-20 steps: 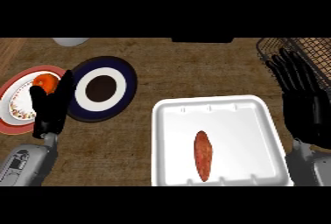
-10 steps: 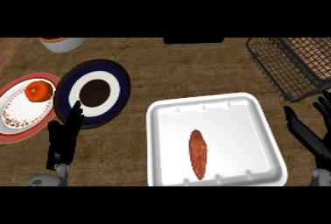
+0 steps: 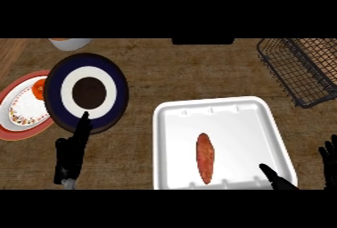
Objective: Pick the sweet potato from the tray and place it in the tiered basket
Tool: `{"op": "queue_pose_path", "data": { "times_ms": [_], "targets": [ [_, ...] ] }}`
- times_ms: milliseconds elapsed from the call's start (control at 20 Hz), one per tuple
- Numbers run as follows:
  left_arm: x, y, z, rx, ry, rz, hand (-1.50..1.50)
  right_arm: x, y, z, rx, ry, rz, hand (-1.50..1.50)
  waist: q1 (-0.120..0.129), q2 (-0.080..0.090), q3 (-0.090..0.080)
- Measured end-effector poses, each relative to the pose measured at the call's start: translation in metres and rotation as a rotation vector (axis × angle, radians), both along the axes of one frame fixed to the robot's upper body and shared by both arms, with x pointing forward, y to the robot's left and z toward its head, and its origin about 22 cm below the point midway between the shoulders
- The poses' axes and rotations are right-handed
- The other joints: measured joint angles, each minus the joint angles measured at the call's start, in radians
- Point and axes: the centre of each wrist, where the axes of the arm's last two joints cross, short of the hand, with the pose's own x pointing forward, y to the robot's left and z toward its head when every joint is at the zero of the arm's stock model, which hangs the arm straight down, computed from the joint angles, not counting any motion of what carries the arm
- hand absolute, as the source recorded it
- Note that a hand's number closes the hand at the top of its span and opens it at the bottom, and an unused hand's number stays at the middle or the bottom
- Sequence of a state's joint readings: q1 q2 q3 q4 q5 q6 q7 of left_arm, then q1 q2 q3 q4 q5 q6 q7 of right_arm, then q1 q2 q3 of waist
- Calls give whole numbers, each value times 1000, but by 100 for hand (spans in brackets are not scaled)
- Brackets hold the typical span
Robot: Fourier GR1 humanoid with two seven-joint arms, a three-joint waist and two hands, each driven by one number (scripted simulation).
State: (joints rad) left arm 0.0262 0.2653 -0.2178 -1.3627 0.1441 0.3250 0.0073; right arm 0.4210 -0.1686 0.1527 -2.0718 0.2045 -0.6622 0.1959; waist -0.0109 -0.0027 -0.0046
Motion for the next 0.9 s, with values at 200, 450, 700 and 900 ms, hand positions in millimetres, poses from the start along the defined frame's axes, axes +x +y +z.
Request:
{"op": "queue_pose_path", "data": {
  "times_ms": [200,450,700,900],
  "targets": [
    [-1,-7,0,8,-12,-10,0,-22,4,6,-83,225,120,-150,13,4,-2],
    [0,-11,1,9,-20,-24,0,-36,6,23,-247,466,184,-150,28,10,-5],
    [2,-12,1,2,-21,-40,0,-28,22,45,-368,607,151,-150,42,12,-4],
    [1,-12,0,8,-20,-49,0,-12,47,53,-432,646,150,-150,48,10,-2]
  ]
}}
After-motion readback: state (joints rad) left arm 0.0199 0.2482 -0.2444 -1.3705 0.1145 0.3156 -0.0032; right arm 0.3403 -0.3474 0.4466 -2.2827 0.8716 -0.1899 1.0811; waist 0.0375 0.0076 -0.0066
